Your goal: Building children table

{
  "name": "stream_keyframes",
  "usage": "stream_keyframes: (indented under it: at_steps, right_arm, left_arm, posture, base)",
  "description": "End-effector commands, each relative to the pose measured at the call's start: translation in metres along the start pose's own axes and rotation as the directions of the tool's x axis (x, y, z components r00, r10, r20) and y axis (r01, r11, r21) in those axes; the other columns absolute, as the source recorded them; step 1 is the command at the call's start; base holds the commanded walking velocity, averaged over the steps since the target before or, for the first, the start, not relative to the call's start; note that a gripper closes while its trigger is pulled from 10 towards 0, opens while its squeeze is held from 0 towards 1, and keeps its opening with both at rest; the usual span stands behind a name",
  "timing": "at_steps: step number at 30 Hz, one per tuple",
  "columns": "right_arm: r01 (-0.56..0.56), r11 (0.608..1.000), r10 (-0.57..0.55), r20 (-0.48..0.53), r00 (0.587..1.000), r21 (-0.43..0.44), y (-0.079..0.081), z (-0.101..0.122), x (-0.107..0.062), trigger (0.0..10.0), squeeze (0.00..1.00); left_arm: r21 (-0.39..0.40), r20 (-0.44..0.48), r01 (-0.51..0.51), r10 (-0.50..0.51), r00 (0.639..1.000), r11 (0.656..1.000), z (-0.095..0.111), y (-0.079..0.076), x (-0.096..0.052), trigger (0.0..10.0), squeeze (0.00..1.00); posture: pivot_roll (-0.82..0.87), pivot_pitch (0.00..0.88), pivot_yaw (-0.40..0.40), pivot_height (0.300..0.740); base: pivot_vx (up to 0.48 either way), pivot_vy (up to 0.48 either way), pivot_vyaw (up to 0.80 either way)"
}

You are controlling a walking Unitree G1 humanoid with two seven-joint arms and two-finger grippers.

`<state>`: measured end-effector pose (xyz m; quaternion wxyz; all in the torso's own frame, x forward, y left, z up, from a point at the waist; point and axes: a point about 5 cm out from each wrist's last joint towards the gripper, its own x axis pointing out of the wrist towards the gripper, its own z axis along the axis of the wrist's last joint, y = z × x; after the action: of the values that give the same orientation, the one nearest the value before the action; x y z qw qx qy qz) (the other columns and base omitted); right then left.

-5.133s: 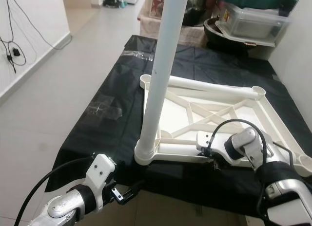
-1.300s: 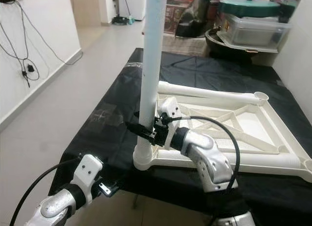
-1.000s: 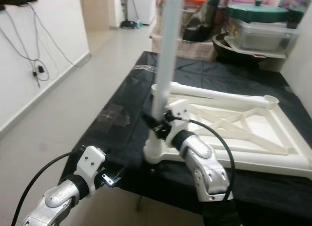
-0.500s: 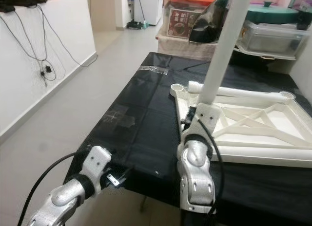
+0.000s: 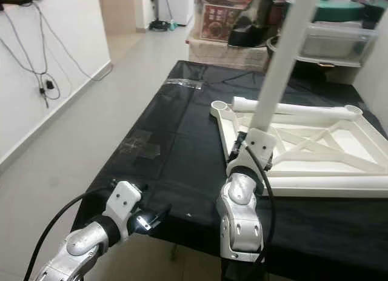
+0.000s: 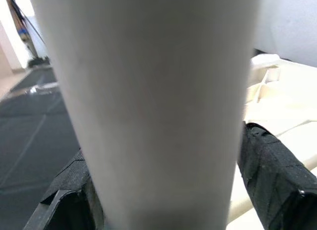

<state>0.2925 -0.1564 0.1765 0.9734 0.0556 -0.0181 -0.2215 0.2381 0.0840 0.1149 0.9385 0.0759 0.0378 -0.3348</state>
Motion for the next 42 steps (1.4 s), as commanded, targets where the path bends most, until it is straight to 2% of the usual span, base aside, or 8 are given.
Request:
stream_keyframes:
  at_steps: [1,8,16,21,27,36,38,42]
  right_arm:
    - [-0.073,0.994,0.08,-0.083,0.993,0.084,0.006,-0.02,-0.011,10.0,0.0]
    - [-0.373,0.925,0.375,-0.01,0.927,0.066,-0.017,-0.01,0.011,10.0,0.0]
    - [-0.738,0.675,0.737,-0.047,0.674,-0.005,-0.033,0.013,0.037,10.0,0.0]
    - [-0.913,0.404,0.914,-0.076,0.399,0.065,-0.026,0.025,0.042,10.0,0.0]
    - [-0.978,0.193,0.976,-0.115,0.183,0.08,-0.019,0.027,0.039,10.0,0.0]
    - [-0.995,0.008,0.989,-0.147,-0.007,0.101,-0.008,0.03,0.045,10.0,0.0]
    - [-0.992,-0.051,0.985,-0.157,-0.069,0.115,-0.005,0.027,0.041,0.0,0.0]
    - [-0.992,-0.066,0.981,-0.175,-0.085,0.111,-0.001,0.02,0.037,0.0,0.0]
  left_arm:
    - [-0.011,-0.037,0.024,-0.025,0.999,1.0,-0.006,-0.002,0.001,10.0,0.0]
    - [-0.021,-0.045,0.077,-0.077,0.996,0.997,-0.008,-0.008,0.002,10.0,0.0]
    - [-0.052,-0.059,0.107,-0.11,0.992,0.993,-0.011,-0.011,0.002,10.0,0.0]
    - [-0.037,-0.059,0.114,-0.116,0.991,0.993,-0.012,-0.013,0.002,10.0,0.0]
    - [-0.041,-0.062,0.115,-0.117,0.991,0.993,-0.013,-0.014,0.002,10.0,0.0]
    - [-0.036,-0.066,0.112,-0.114,0.991,0.993,-0.014,-0.014,-0.001,10.0,0.0]
    - [-0.034,-0.066,0.118,-0.12,0.991,0.992,-0.014,-0.015,-0.001,10.0,0.0]
    - [-0.031,-0.066,0.13,-0.132,0.989,0.991,-0.014,-0.016,-0.001,10.0,0.0]
  posture:
    - [0.14,0.0,-0.039,0.74]
    - [0.14,0.0,-0.035,0.74]
    - [0.16,0.0,-0.043,0.74]
    - [0.17,0.0,-0.056,0.74]
    - [0.19,0.0,-0.063,0.74]
    - [0.2,0.0,-0.07,0.74]
    - [0.2,0.0,-0.067,0.74]
    - [0.2,0.0,-0.069,0.74]
  base:
    - [0.0,0.0,0.0]
    - [0.0,0.0,0.0]
    - [0.0,0.0,0.0]
    - [0.0,0.0,0.0]
    - [0.0,0.0,0.0]
    - [0.0,0.0,0.0]
    - [0.0,0.0,0.0]
    - [0.0,0.0,0.0]
